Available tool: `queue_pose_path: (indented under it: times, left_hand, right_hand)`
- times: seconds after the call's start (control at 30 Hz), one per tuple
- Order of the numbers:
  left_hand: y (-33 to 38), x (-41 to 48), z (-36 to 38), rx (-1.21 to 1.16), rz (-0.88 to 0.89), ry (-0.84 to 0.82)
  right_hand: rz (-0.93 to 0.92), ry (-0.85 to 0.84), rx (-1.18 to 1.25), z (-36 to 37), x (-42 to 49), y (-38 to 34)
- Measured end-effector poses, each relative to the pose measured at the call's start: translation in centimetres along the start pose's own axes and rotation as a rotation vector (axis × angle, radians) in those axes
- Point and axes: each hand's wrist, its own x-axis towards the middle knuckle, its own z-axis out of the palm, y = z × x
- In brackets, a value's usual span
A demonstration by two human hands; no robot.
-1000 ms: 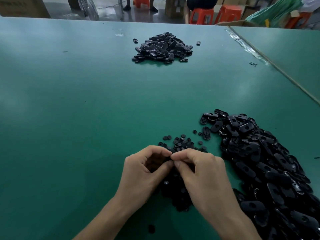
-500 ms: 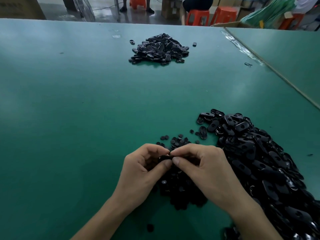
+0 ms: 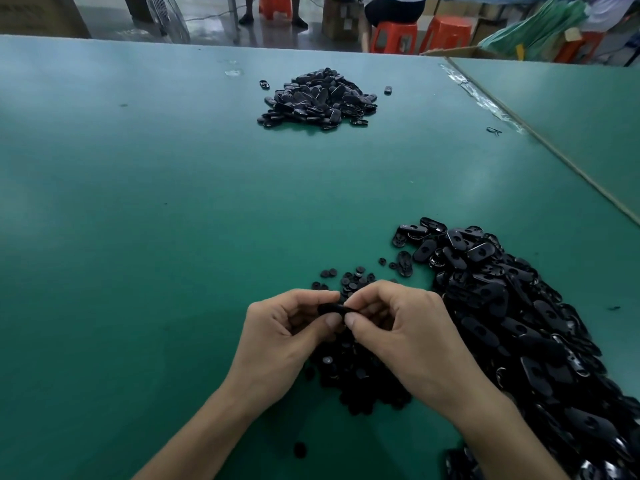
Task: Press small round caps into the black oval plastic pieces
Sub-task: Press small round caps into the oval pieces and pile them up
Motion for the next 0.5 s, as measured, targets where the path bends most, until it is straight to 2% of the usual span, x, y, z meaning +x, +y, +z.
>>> queue_pose_path:
  times: [0.2, 0.5]
  left_hand:
    - [0.3, 0.0, 0.0, 0.025, 0.04, 0.026]
    - [0.6, -0.2, -0.2, 0.12, 0.105, 0.09]
  right_hand:
    - [-0.001, 0.054, 0.018, 0.5, -0.2, 0.0]
    - [-0.024, -0.038, 0.052, -0.5, 0.4, -0.2]
